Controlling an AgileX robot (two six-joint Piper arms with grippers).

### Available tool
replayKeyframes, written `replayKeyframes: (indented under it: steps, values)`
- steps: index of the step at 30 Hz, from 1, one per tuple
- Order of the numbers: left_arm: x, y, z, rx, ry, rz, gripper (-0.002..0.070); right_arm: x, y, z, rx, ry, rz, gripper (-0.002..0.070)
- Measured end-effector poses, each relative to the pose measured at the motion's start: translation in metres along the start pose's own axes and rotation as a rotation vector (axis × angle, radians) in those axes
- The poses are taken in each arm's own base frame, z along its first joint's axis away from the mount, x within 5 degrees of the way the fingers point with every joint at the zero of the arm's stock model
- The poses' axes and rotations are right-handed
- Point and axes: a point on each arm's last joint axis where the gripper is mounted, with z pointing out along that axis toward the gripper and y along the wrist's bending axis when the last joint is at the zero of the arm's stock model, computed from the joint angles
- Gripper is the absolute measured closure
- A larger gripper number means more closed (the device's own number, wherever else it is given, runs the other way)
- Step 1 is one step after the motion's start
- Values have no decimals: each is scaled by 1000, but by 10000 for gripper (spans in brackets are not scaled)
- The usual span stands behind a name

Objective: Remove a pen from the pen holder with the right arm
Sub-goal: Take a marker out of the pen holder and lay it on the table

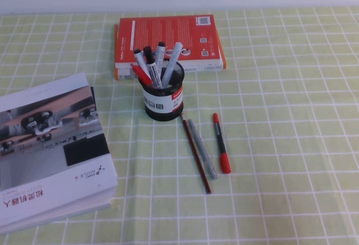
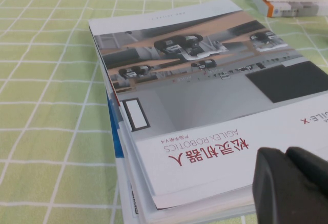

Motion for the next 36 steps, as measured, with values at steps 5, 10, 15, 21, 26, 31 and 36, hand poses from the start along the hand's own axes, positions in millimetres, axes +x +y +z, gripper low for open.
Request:
replayKeyframes:
  steps: [5, 10, 15, 21, 26, 31, 36]
  values:
    - [0, 0, 0, 0, 0, 0, 680, -9, -2, 19, -3, 69, -61, 689]
    - [0, 0, 0, 0, 0, 0, 680, -16, 2, 38, -40, 66, -84, 689]
    - [0, 0, 0, 0, 0, 0, 680, -23, 21, 58, -104, 72, -163, 689]
    - [0, 0, 0, 0, 0, 0, 680, -28, 59, 89, -200, 87, -250, 689]
    - [0, 0, 0, 0, 0, 0, 680, -26, 97, 122, -272, 146, -312, 689]
    - [0, 0, 0, 0, 0, 0, 680, -27, 131, 156, -324, 175, -408, 688]
    - [0, 0, 0, 0, 0, 0, 680, -25, 155, 182, -363, 182, -521, 677]
